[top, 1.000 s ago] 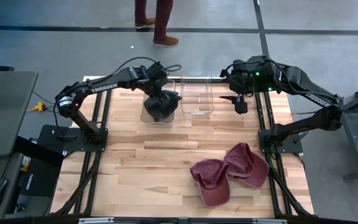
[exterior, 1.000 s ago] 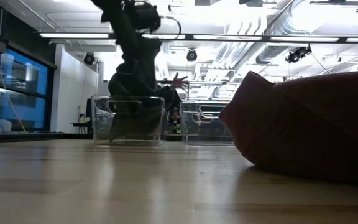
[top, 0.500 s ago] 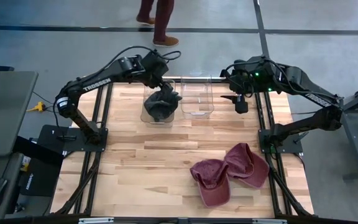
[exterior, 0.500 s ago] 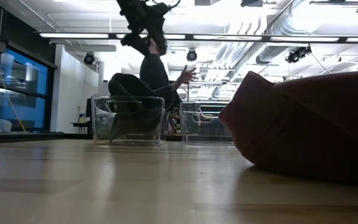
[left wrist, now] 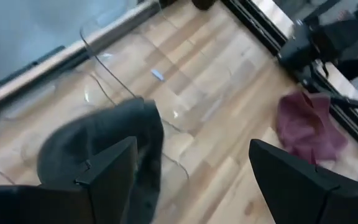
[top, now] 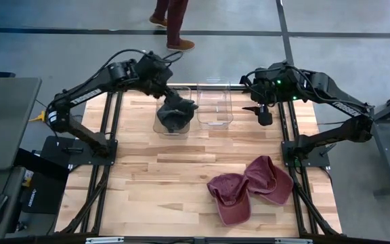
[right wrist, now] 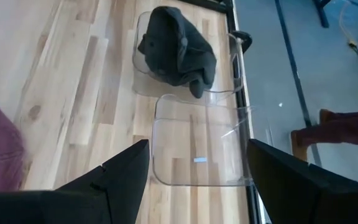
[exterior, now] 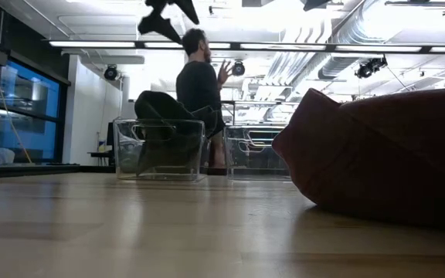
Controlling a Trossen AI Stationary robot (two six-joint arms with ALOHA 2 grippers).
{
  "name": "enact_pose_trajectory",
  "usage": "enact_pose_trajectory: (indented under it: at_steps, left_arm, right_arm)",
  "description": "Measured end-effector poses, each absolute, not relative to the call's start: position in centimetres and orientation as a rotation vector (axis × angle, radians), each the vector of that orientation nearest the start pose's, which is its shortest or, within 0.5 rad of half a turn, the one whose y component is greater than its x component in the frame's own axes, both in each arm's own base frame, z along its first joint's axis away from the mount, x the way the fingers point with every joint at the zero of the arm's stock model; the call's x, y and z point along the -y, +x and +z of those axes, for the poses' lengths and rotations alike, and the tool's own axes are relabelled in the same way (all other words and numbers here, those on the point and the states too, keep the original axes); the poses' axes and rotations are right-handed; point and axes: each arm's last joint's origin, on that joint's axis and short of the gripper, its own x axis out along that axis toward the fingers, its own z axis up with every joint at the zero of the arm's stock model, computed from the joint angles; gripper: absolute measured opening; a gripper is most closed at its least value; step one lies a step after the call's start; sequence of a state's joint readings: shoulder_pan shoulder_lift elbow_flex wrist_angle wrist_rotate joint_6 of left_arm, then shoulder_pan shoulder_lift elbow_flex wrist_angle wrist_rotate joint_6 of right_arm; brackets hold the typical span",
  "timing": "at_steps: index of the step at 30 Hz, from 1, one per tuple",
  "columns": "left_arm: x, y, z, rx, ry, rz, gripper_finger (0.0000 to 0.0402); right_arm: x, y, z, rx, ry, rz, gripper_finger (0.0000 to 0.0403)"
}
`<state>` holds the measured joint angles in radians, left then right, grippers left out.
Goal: Pick & Place hat
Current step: Put the right red cap into the right transparent bin
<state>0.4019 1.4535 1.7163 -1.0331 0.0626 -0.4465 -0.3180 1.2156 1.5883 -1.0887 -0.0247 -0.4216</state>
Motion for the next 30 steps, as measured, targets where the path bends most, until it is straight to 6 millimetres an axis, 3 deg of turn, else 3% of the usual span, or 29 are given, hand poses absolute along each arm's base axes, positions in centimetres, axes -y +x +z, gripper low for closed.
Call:
enact_pose_trajectory:
  at_steps: [7,17,23,26,30]
  left_arm:
    - [-6.5,24.0,40.5,-0.689,-0.607,0.492,0.0302]
    - [1.1,22.9,35.9,-0.577,-0.654,0.430,0.0302]
    - [4.8,22.6,35.4,-0.526,-0.615,0.436,0.0302]
    - [6.1,22.3,35.0,-0.498,-0.586,0.445,0.0302]
    - [6.9,21.7,32.7,-0.505,-0.575,0.462,0.0302]
  right_arm:
    - [6.3,19.3,43.1,-0.784,-0.265,-0.111,0.0264]
    - [5.9,18.5,43.1,-0.787,-0.218,-0.064,0.0264]
    - [5.8,18.5,43.0,-0.779,-0.182,-0.036,0.0263]
    - [5.5,18.4,41.6,-0.771,-0.149,-0.002,0.0263]
    - [5.3,17.8,37.9,-0.780,-0.111,0.000,0.0263]
